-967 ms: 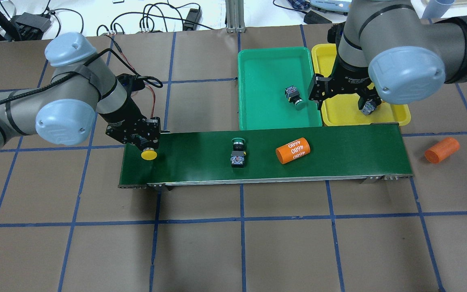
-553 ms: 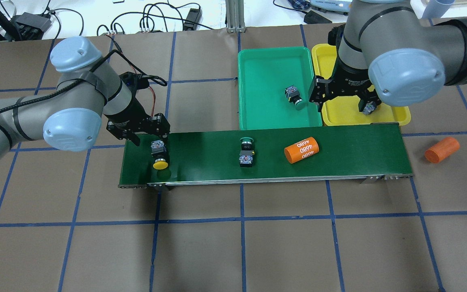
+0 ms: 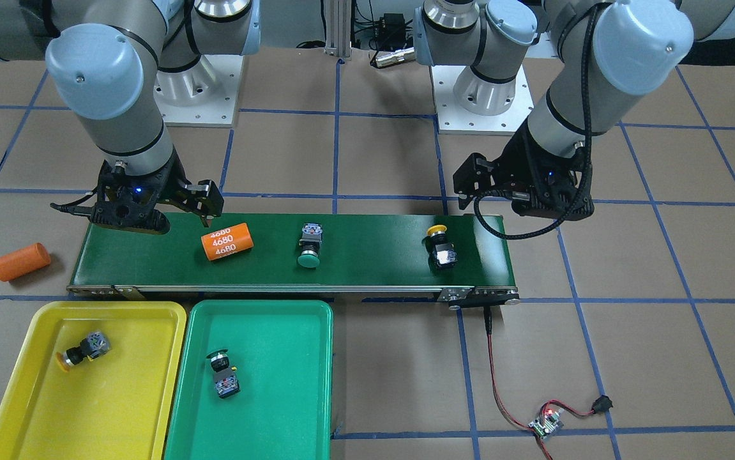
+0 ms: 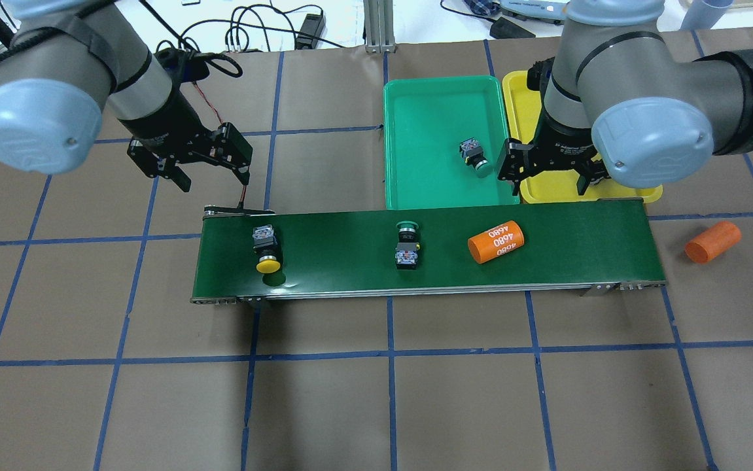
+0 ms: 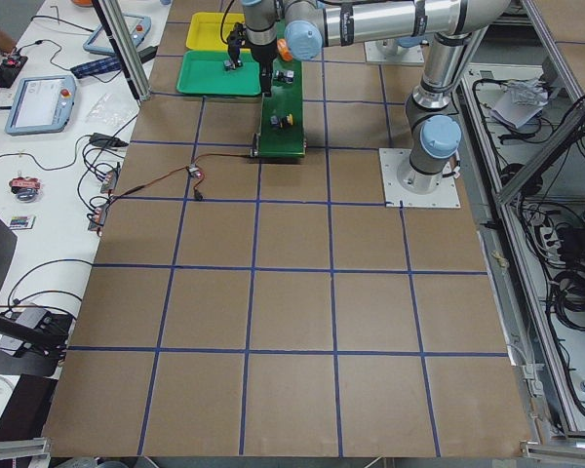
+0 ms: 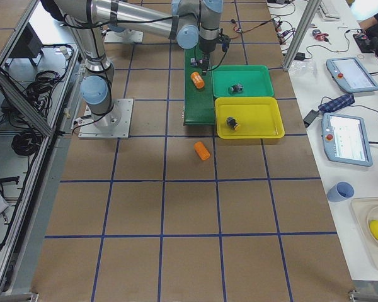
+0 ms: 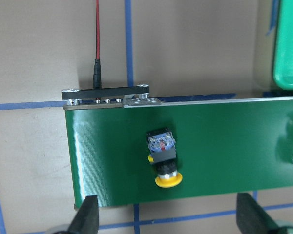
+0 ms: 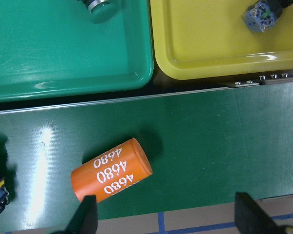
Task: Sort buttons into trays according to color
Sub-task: 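Set the yellow-cap button on the belt and raise the left gripper, then lower the right gripper onto the belt's green-cap button and grasp it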
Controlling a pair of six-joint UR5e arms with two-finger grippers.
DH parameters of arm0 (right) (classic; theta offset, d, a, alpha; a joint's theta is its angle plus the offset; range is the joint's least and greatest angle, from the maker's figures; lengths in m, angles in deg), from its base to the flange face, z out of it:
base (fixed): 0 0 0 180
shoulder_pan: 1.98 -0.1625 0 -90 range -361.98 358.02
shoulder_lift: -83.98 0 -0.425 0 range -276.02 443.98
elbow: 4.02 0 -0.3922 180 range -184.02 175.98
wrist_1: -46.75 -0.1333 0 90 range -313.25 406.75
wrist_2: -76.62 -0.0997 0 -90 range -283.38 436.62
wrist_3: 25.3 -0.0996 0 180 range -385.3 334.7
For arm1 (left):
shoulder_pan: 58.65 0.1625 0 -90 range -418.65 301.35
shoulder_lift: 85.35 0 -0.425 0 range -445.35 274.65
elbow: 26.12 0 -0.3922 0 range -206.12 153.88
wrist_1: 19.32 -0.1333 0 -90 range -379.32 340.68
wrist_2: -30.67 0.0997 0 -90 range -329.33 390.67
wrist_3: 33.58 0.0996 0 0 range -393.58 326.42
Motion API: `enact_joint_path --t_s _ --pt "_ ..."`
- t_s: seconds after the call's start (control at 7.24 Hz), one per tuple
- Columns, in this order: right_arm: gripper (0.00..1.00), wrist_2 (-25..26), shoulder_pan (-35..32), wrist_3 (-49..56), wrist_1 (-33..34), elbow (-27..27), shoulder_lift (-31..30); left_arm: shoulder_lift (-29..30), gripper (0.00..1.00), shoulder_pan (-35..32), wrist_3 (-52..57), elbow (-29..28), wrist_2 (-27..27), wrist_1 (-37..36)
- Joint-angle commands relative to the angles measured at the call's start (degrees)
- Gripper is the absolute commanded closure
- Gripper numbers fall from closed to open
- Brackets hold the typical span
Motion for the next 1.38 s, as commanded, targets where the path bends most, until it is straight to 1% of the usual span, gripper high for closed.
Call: enact_joint_path --t_s 0.0,0.14,0.28,0.41,0.55,0.69,0.97,1.11,1.24 --pt "0.0 -0.3 -1.28 -0.11 3.17 1.76 0.39 -0.94 0.0 -4.07 -0.95 -1.6 5.55 0.24" --pt "0.0 -3.17 -1.63 -0.29 6.85 3.86 0.4 -1.81 0.0 -4.96 -1.48 -2.74 4.18 0.75" --pt "0.0 -5.81 -1.73 -0.46 9.06 5.45 0.48 -1.99 0.0 -4.97 -5.74 -4.14 3.12 3.2" --pt "0.0 -6.71 -1.73 -1.25 9.86 5.9 0.66 -1.82 0.0 -4.71 -5.87 -3.46 3.54 3.66" --pt "0.0 -9.85 -1.9 -2.82 10.05 6.17 0.83 -0.34 0.0 -3.83 -6.22 -4.67 2.77 3.23" --pt "0.0 -10.66 -2.86 -5.19 10.66 6.69 1.79 -1.54 0.0 -3.82 -6.49 -4.16 1.37 3.57" --pt "0.0 -9.63 -7.59 -9.92 16.35 6.96 5.56 -2.17 0.0 -3.56 -5.53 -4.68 2.66 6.37" --pt "0.0 -7.88 -9.27 -11.87 18.12 6.96 7.32 -2.08 0.0 -1.91 -3.78 -5.12 5.45 6.04" --pt "0.0 -6.12 -10.33 -11.98 18.22 6.96 8.38 -2.17 0.0 -1.19 -3.59 -4.95 5.92 6.38"
